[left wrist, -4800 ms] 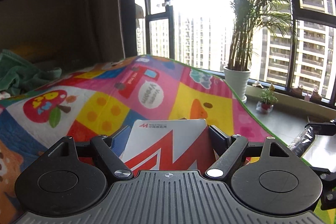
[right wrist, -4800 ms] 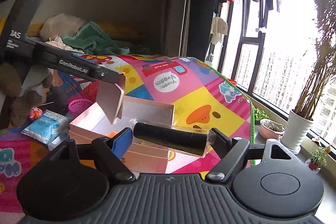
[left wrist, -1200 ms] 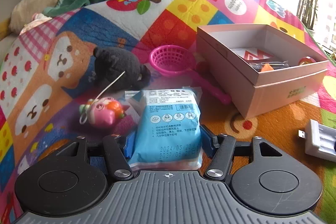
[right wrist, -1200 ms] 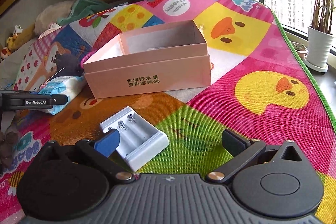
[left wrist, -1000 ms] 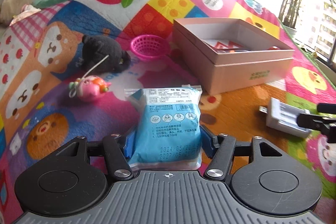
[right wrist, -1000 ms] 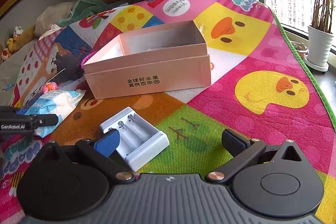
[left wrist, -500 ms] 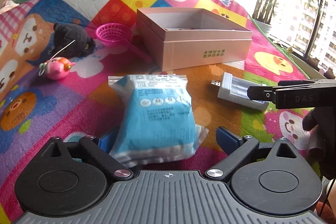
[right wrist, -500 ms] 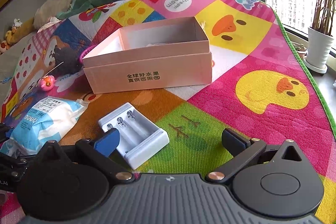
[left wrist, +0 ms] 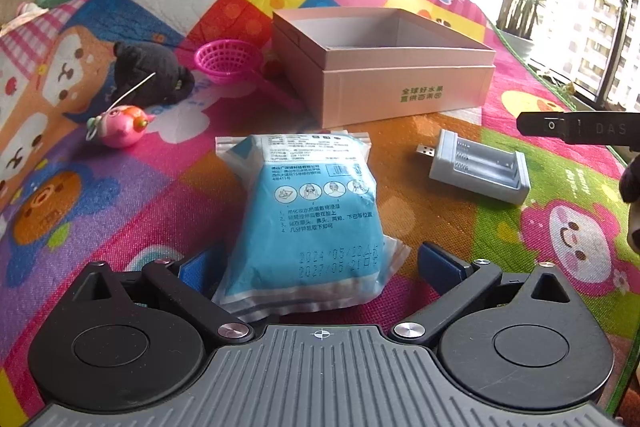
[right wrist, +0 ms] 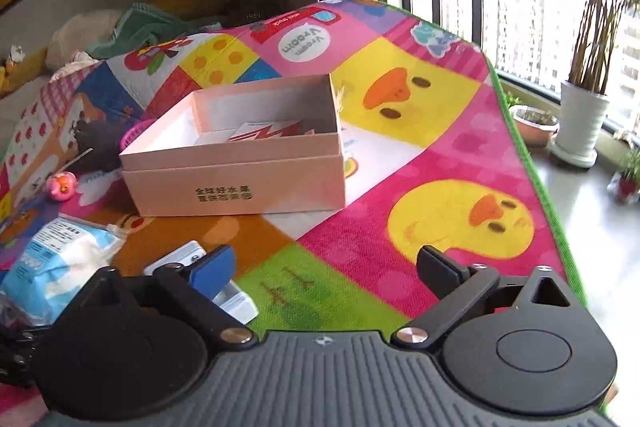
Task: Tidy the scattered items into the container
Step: 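Grasp the blue bag of cotton pads with the left gripper while the right holds the charger, then lift the blue bag with the left gripper while the right holds the charger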
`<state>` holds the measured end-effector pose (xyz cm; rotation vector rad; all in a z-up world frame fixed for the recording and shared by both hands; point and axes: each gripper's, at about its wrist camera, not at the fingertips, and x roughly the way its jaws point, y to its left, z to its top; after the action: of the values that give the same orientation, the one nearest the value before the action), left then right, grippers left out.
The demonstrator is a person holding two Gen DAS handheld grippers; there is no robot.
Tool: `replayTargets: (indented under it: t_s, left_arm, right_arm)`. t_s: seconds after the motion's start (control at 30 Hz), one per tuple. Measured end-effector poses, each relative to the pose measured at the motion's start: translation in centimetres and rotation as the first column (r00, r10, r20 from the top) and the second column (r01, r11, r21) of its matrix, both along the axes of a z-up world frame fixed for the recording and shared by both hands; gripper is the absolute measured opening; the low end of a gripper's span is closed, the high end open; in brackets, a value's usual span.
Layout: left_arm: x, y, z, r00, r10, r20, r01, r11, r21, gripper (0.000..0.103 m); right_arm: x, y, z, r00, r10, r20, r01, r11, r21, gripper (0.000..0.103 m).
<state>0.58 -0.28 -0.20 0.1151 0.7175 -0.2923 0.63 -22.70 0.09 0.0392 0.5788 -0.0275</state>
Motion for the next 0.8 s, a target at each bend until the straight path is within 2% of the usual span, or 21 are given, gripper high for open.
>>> replayTargets:
  t_s: [0.1,0.27,0.37,0.4,0.43,0.47,0.5,0.57,0.63,0.7,0.8]
  left_arm:
    - [0.0,0.1,0.0,1.0,0.0,0.0,0.0,1.0,-0.009,0.103]
    - [0.0,0.1,0.0,1.0,0.0,0.0,0.0,1.0,-0.012,0.103]
    - [0.1,0.2,0.0,1.0,-0.002,-0.002,0.002,1.0,-0.02,0.103]
    - [0.1,0.2,0.0,1.0,-0.002,-0.002,0.002,1.0,-0.022,0.103]
    - [0.1,0.3,0.0,1.0,-0.002,-0.002,0.002,1.0,-0.023,0.103]
    - [0.1,0.3,0.0,1.0,-0.001,-0.002,0.001,1.0,-0.026,0.103]
    - [0.1,0.3,0.0,1.0,-0.001,-0.002,0.001,1.0,-0.028,0.103]
    - [0.1,0.3,0.0,1.0,-0.001,-0.002,0.001,1.0,-0.03,0.103]
    - [0.1,0.2,0.0,1.0,-0.001,-0.002,0.001,1.0,-0.025,0.103]
    - [0.1,0.2,0.0,1.0,-0.002,-0.002,0.002,1.0,-0.019,0.103]
    - [0.1,0.1,0.0,1.0,-0.003,-0.002,0.003,1.0,-0.015,0.103]
  right_arm:
    - [1.2,0.4,-0.2,0.999,0.011,-0.041,-0.014,0.997,-0.082,0.08]
    - [0.3,2.3,-1.0,0.994,0.077,-0.079,-0.09,0.978,-0.188,0.08]
    - [-1.4,3.6,-0.7,0.997,0.07,-0.041,-0.078,0.966,-0.247,0.08]
    - [-1.9,4.0,-0.4,0.997,0.072,-0.023,-0.075,0.964,-0.254,0.081]
    - [-2.3,4.3,0.0,0.996,0.089,-0.01,-0.088,0.965,-0.246,0.086]
    - [-2.7,4.7,0.3,0.993,0.122,-0.007,-0.12,0.967,-0.226,0.093]
    - [-2.9,5.2,0.5,0.986,0.164,-0.012,-0.163,0.964,-0.209,0.095]
    - [-3.1,6.4,0.3,0.973,0.23,-0.033,-0.232,0.95,-0.209,0.096]
    - [-3.0,7.4,-0.2,0.964,0.261,-0.051,-0.265,0.932,-0.247,0.096]
    - [-2.6,7.7,-0.7,0.971,0.232,-0.047,-0.235,0.917,-0.321,0.096]
    - [-1.2,6.8,-1.2,0.995,0.1,-0.006,-0.092,0.892,-0.443,0.096]
